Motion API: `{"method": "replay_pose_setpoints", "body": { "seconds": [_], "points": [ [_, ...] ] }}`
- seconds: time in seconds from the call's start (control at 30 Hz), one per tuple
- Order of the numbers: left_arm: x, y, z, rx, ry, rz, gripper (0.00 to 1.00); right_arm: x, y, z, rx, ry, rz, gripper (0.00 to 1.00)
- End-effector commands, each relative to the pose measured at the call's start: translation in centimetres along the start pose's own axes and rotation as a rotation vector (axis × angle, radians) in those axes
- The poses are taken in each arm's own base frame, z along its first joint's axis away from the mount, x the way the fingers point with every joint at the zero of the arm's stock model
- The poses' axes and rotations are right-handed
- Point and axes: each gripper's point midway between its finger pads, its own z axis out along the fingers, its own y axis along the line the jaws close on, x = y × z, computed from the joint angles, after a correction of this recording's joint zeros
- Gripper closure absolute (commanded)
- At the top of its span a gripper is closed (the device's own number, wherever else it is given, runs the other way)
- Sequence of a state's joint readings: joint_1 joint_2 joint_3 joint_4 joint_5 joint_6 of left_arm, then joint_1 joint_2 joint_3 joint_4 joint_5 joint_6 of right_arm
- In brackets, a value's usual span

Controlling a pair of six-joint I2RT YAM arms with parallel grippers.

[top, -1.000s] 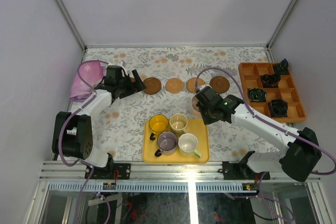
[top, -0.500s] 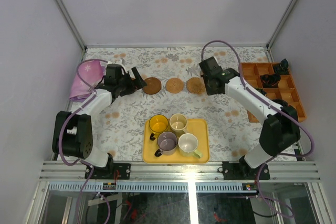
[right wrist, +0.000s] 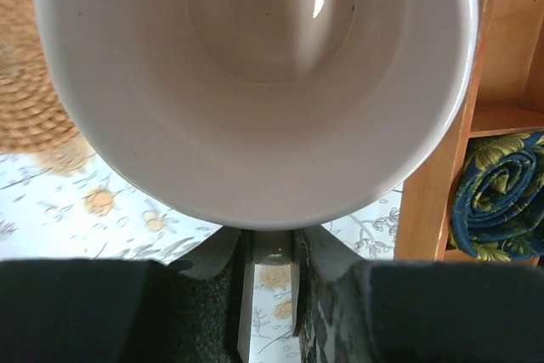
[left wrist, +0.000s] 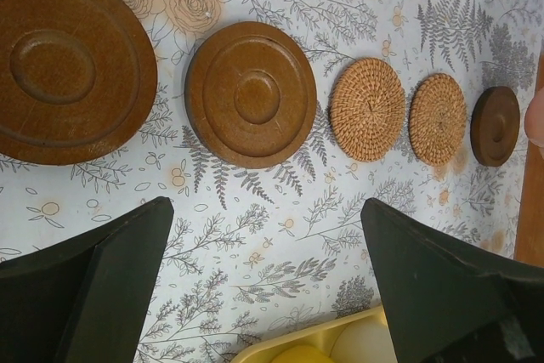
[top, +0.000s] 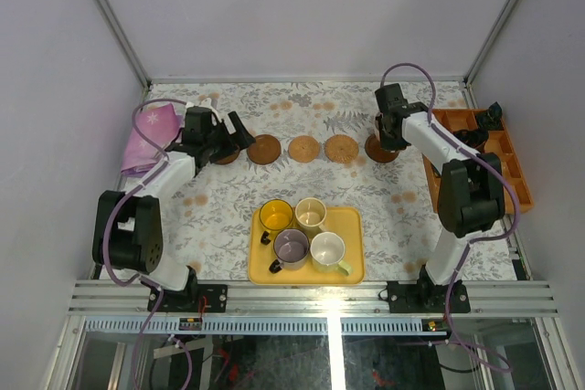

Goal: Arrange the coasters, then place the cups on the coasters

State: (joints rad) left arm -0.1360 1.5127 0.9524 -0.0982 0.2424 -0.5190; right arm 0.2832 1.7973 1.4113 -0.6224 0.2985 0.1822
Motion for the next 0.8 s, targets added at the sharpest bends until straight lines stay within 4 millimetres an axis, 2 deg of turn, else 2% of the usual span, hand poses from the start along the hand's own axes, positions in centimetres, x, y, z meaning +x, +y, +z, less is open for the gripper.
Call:
{"method": "replay_pose_setpoints", "body": {
  "seconds": [0.0, 0.33, 0.77],
  "points": [
    [-1.7, -0.7, 1.0, 0.010, -0.045, 0.007, 0.07, -4.6, -1.0, -0.3, -0.023, -0.120, 0.070, 1.00],
    [-2.8, -1.1, 2.7, 0.012, -0.012, 0.026, 0.07, -3.9, -0.8, 2.0, -0.082, -0.092, 0.114, 1.00],
    [-2.8, -1.2, 3.5, 0.016, 0.016, 0.038, 0.07, -1.7, 0.1, 2.0, -0.126, -0.038, 0.137, 1.00]
  ]
}}
